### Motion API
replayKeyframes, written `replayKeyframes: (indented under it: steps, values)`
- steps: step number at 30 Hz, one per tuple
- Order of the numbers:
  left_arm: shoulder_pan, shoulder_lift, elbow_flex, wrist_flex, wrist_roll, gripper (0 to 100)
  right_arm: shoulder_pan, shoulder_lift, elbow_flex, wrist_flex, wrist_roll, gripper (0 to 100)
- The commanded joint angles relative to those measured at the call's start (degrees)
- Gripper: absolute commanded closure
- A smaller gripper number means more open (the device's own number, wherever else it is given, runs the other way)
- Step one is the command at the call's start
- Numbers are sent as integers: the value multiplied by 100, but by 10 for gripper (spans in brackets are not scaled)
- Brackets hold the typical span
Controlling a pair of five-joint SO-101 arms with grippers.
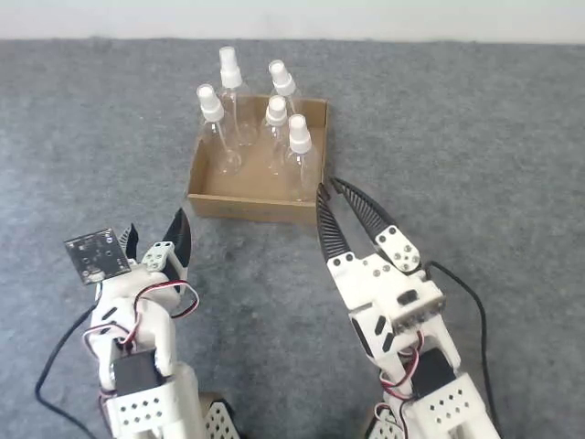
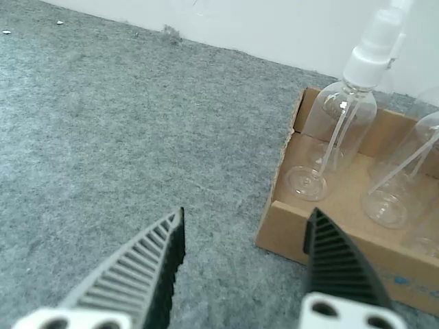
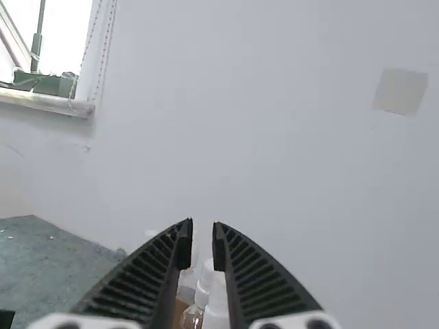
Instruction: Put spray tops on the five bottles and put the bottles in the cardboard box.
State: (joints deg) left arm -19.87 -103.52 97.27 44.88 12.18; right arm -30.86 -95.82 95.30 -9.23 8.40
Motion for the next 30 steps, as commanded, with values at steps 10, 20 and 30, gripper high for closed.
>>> replayKeyframes:
  steps: [10, 20, 30]
  values:
    - [26, -70, -75, 0, 18, 735, 66, -831, 0, 514, -35, 980]
    - [18, -70, -75, 0, 18, 734, 611, -831, 44, 567, -62, 978]
    - [18, -70, -75, 0, 18, 734, 1499, -822, 123, 1710, -62, 978]
